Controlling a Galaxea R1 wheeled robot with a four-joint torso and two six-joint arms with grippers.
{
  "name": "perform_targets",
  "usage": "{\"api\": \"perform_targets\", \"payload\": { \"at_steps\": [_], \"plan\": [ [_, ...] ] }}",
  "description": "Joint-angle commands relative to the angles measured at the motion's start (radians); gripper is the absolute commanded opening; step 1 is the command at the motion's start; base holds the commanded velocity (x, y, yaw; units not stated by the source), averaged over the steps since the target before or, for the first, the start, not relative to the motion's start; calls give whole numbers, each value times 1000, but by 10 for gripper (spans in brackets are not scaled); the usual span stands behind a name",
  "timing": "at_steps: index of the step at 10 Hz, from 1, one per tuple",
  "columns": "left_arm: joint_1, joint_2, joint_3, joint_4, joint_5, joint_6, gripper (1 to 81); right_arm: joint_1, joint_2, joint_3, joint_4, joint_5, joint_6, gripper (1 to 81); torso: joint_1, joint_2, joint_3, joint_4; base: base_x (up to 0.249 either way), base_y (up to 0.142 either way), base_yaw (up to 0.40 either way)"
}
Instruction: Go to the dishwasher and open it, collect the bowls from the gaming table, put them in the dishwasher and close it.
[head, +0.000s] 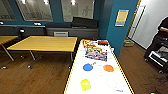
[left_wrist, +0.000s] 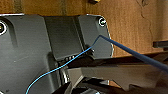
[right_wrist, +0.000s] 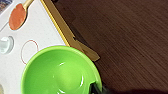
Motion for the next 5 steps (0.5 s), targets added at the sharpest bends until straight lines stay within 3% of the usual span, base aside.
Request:
{"api": "perform_targets", "payload": {
  "at_steps": [1,3,5],
  "plan": [
    [-81,-233,345,1,61,4,811,-92,-85,32,-18,60,-137,10,0,0,0,0,0,0,0],
    [-116,-329,509,9,59,4,811,-207,-92,60,-18,129,-200,10,0,0,0,0,0,0,0],
    [-154,-406,581,5,61,4,811,-326,-88,55,-18,261,-211,10,0,0,0,0,0,0,0]
  ]
}}
